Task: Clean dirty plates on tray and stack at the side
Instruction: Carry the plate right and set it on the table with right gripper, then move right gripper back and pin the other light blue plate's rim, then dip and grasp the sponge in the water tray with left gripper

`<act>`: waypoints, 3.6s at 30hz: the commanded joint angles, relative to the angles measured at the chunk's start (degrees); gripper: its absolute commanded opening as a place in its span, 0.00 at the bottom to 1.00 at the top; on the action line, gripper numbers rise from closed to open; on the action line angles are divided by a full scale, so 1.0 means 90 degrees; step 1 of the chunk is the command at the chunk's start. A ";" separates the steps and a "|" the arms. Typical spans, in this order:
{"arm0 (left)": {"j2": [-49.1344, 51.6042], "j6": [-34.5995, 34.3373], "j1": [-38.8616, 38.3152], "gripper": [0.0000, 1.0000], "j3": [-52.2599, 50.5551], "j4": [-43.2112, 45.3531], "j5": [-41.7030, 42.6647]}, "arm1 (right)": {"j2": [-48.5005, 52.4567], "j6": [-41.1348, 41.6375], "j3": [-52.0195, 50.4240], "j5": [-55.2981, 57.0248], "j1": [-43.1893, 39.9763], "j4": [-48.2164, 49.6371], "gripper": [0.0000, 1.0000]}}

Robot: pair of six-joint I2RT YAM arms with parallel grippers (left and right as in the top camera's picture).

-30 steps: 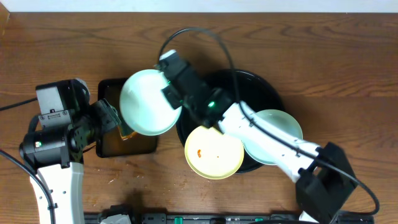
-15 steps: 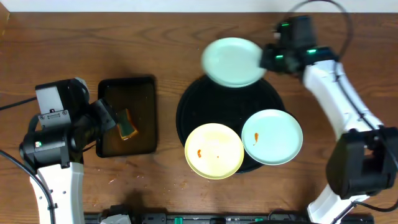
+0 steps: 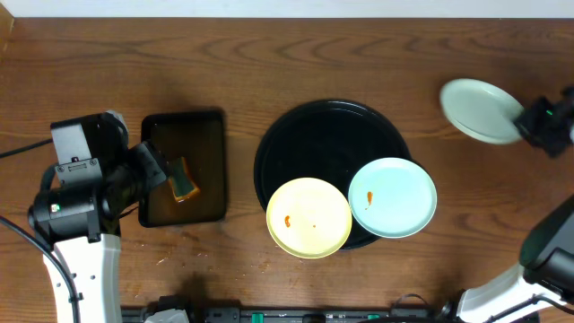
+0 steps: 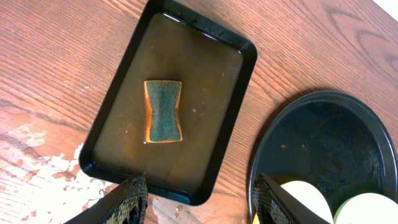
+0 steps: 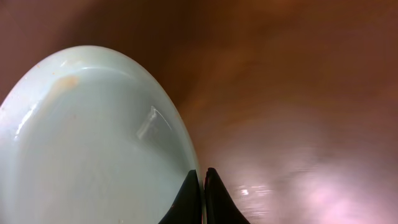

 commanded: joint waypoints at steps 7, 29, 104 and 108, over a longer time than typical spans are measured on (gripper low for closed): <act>-0.0015 0.0104 0.0034 0.57 -0.0010 0.0041 -0.0078 | -0.0153 -0.0087 -0.1260 0.1226 -0.1591 0.0498 0.01; -0.0007 0.0112 -0.0818 0.57 -0.0010 0.0085 0.0488 | -0.1914 -0.1528 -0.1525 -0.3164 -0.0624 0.0690 0.56; 0.3563 -0.1064 -0.1564 0.56 -0.0024 0.0568 -0.2584 | -0.0379 0.0301 -0.3895 -0.0114 0.4184 0.3903 0.01; 0.4272 -0.1562 -0.1231 0.49 -0.0024 0.0639 -0.2582 | -0.0379 0.0291 -0.3895 -0.0114 0.4184 0.3903 0.01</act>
